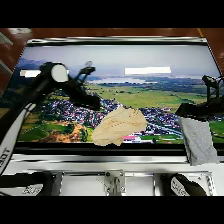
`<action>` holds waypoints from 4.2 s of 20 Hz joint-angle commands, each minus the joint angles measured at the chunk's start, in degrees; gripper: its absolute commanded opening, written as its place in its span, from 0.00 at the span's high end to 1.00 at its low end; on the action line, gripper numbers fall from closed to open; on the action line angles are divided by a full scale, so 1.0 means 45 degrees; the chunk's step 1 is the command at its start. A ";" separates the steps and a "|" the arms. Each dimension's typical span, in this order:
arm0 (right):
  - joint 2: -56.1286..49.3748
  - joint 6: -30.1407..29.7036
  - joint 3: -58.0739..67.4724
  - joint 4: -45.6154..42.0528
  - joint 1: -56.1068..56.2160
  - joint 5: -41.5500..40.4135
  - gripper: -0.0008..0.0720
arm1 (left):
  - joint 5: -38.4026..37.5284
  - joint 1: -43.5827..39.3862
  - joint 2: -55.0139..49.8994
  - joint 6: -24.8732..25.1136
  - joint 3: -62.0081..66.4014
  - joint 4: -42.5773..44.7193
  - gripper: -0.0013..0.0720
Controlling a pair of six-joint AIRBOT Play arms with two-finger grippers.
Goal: Fold the shirts.
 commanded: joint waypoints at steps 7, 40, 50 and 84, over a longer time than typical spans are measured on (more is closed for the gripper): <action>-0.3201 -0.0680 -0.0044 0.2977 0.0010 -0.0457 0.09 | 0.4376 0.1870 0.5100 0.0481 -1.1142 -0.4745 0.01; -0.5498 -0.1865 0.1049 0.5027 0.3337 -0.2006 0.90 | 0.9262 0.0311 0.4454 0.1865 -0.8626 -0.4075 0.94; 0.1797 -0.1035 0.7252 0.5013 0.3337 -0.2351 0.90 | 0.7776 0.1452 0.9199 0.2720 0.0797 -0.1341 0.94; -0.6183 -0.1987 0.2458 0.7820 0.1962 0.0253 0.36 | 0.3672 0.2807 0.1297 -0.0748 -0.4187 0.1515 0.16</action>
